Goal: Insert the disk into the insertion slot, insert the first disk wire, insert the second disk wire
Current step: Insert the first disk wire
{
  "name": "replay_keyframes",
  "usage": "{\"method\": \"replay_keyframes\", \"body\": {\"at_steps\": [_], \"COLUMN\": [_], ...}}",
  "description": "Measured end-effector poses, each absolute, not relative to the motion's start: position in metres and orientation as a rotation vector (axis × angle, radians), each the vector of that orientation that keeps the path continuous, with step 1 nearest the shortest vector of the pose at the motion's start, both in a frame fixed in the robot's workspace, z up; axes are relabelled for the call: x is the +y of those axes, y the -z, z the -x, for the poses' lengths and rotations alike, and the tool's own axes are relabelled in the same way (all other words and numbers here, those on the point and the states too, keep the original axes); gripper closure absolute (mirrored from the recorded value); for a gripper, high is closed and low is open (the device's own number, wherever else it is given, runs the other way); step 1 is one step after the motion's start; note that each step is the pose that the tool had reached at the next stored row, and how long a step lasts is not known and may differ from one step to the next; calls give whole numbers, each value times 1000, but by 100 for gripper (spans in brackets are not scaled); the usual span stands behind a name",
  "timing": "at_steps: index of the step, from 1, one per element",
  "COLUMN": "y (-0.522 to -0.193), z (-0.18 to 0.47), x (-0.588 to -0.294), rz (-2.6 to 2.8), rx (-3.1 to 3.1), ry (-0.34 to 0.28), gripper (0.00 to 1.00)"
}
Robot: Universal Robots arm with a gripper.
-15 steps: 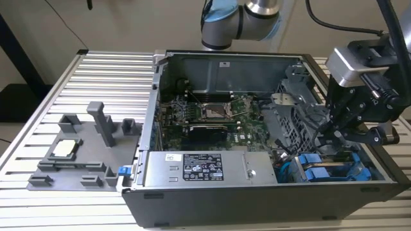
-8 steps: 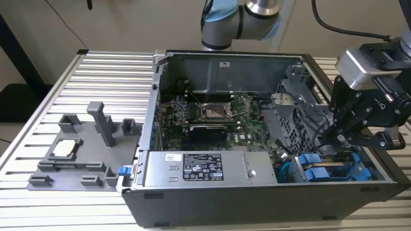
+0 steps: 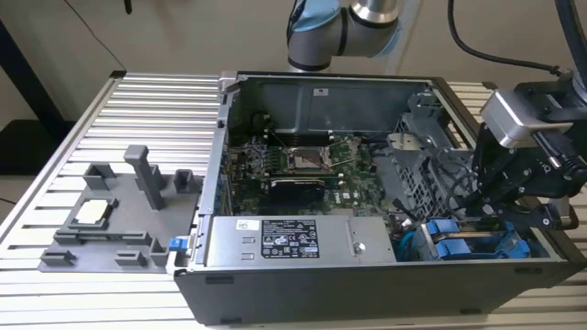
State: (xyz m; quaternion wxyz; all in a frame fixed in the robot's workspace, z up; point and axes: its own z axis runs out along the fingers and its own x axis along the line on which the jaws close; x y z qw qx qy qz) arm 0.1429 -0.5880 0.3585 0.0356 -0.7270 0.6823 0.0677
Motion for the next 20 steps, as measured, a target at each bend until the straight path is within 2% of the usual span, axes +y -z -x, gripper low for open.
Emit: {"method": "replay_keyframes", "body": {"at_steps": [20], "y": [-346], "z": [-153], "x": [-589], "rz": [2146], "rx": [2178], "ry": [-205], "gripper": [84]}}
